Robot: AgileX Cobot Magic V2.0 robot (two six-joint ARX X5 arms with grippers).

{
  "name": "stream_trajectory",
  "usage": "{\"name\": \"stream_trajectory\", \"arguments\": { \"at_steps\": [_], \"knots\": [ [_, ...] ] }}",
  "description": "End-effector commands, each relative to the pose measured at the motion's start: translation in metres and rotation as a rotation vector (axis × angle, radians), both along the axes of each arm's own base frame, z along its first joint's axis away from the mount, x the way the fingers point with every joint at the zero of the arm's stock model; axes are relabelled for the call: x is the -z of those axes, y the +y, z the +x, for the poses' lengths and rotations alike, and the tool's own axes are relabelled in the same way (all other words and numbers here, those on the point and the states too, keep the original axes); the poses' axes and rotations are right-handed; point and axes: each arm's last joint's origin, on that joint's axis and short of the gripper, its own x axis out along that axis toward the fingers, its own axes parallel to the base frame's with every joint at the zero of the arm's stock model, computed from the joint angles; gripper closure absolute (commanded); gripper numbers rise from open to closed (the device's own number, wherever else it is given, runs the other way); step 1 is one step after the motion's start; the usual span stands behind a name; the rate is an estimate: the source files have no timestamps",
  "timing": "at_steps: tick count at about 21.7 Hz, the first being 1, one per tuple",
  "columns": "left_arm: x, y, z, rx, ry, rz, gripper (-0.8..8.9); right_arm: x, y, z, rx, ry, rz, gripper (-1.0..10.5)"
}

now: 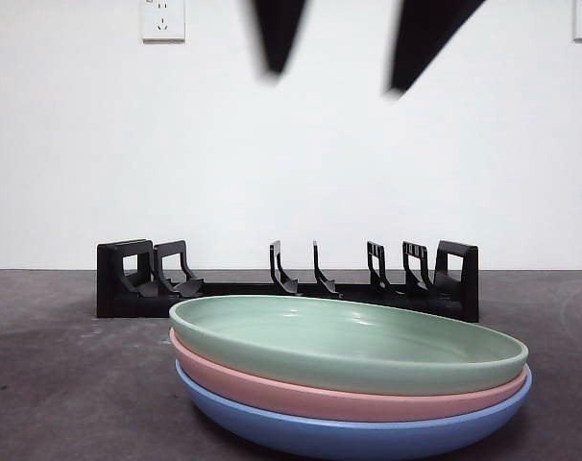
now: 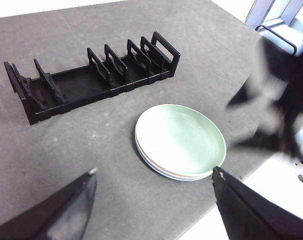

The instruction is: Place the plate

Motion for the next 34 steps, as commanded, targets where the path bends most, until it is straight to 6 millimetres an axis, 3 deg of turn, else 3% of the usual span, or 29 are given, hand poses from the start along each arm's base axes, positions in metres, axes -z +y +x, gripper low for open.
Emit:
{"name": "stream_trajectory", "arguments": {
  "at_steps": [1, 3, 6, 8, 12, 15, 21, 28, 29, 30, 31, 32, 34],
  "knots": [
    [-0.006, 0.002, -0.003, -0.011, -0.001, -0.042, 4.42, -0.023, -0.029, 0.002, 0.086, -0.053, 0.065, 4.9],
    [-0.006, 0.002, -0.003, -0.015, 0.006, -0.048, 4.42, -0.034, -0.063, 0.001, 0.155, -0.087, 0.133, 4.9],
    [-0.006, 0.002, -0.003, -0.016, 0.006, -0.049, 4.42, -0.030, -0.117, -0.016, 0.226, -0.119, 0.207, 4.9],
    [-0.006, 0.002, -0.002, -0.027, 0.021, -0.066, 4.42, -0.023, -0.151, -0.035, 0.235, -0.136, 0.281, 4.9],
    [-0.003, 0.000, -0.001, -0.059, 0.079, -0.105, 4.42, -0.025, -0.215, -0.080, 0.222, -0.183, 0.617, 4.9],
    [0.007, -0.003, 0.005, -0.074, 0.129, -0.098, 4.42, -0.020, -0.251, -0.105, 0.182, -0.231, 0.793, 4.9],
    [0.023, -0.008, 0.012, -0.081, 0.178, -0.038, 4.42, -0.014, -0.262, -0.113, 0.168, -0.231, 0.818, 4.9],
    [0.023, -0.009, 0.014, -0.078, 0.156, -0.036, 4.58, -0.014, -0.262, -0.112, 0.183, -0.264, 0.796, 4.9],
    [0.023, -0.009, 0.014, -0.077, 0.157, -0.035, 5.37, -0.014, -0.262, -0.112, 0.189, -0.270, 0.794, 5.4],
    [0.023, -0.009, 0.014, -0.078, 0.159, -0.034, 6.50, -0.014, -0.262, -0.112, 0.183, -0.272, 0.789, 6.7],
    [0.023, -0.009, 0.014, -0.077, 0.158, -0.034, 8.13, -0.014, -0.262, -0.112, 0.179, -0.274, 0.787, 8.8],
    [0.023, -0.009, 0.014, -0.077, 0.156, -0.035, 7.91, -0.014, -0.262, -0.112, 0.176, -0.275, 0.785, 9.6],
    [0.023, -0.009, 0.014, -0.095, 0.147, -0.027, 8.02, -0.014, -0.262, -0.111, 0.195, -0.292, 0.780, 9.3]
  ]
}}
